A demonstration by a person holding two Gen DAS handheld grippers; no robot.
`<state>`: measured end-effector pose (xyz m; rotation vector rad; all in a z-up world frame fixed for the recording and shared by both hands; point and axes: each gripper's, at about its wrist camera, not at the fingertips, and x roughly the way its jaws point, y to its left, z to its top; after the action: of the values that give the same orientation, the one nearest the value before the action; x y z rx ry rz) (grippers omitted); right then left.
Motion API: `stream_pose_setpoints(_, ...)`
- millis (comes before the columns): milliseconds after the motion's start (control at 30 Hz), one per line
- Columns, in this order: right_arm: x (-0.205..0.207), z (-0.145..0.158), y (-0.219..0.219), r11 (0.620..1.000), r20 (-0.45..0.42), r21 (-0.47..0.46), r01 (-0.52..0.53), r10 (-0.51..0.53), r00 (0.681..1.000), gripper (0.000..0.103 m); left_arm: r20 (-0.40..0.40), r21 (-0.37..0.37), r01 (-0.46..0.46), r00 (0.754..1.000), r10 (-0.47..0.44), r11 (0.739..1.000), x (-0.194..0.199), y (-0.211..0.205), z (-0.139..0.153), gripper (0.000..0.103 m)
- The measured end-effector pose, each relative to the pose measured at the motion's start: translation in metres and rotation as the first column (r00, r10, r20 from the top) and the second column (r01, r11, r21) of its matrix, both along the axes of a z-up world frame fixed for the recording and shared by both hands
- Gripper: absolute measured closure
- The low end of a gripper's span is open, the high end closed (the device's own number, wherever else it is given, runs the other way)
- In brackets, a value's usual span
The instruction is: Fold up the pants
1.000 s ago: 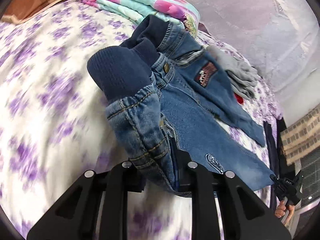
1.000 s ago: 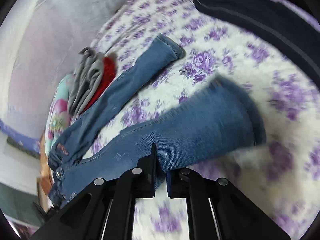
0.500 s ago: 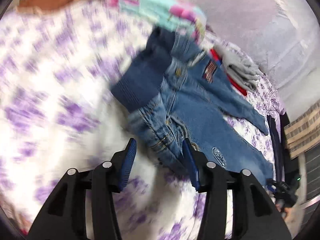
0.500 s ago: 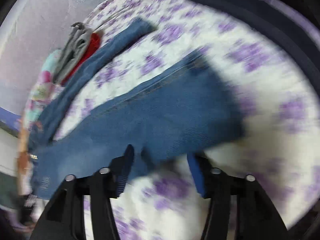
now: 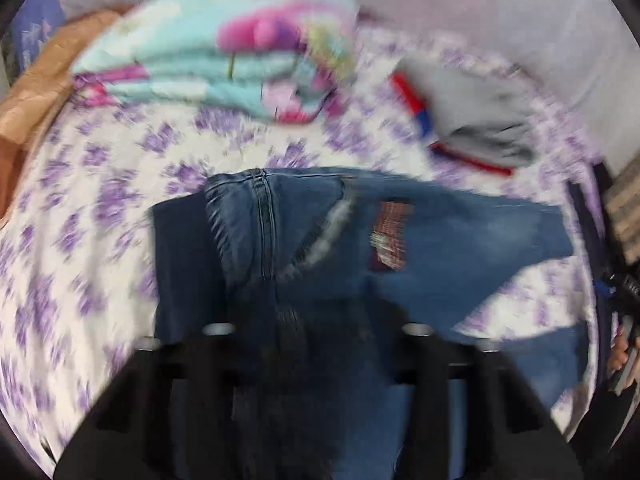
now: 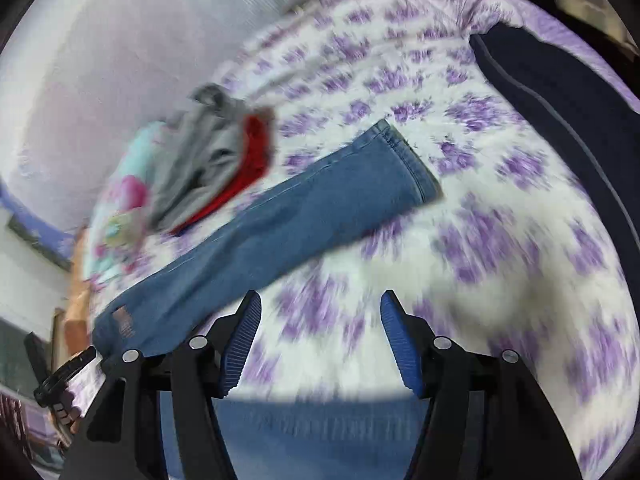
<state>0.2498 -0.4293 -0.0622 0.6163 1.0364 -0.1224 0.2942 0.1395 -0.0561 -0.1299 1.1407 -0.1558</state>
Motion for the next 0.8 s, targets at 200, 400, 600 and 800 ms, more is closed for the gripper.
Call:
stream_pose_setpoints(200,0.064,-0.055,-0.036,0.985,-0.073,0.067,0.156,-0.152,0.986,0.046,-0.179,-0.115,-0.090,0.981,0.069,0.989,0.058,0.035,-0.060,0.101)
stream_pose_setpoints(400,0.044,-0.037,-0.031,0.986,0.025,0.036,0.166,-0.167,0.986,0.096,-0.166,-0.164,-0.087,0.984,0.059,0.983,0.057,0.045,-0.061,0.101)
stream_pose_setpoints(600,0.021,-0.054,-0.027,0.990,-0.086,-0.025,0.141,-0.143,0.986,0.091,-0.132,-0.162,-0.074,0.990,0.052,0.984,0.059,0.043,-0.063,0.101)
stream_pose_setpoints(800,0.025,-0.046,-0.001,0.981,-0.150,-0.187,0.049,-0.078,0.986,0.044,-0.132,-0.182,-0.041,0.991,0.017,0.982,0.051,0.047,-0.055,0.101)
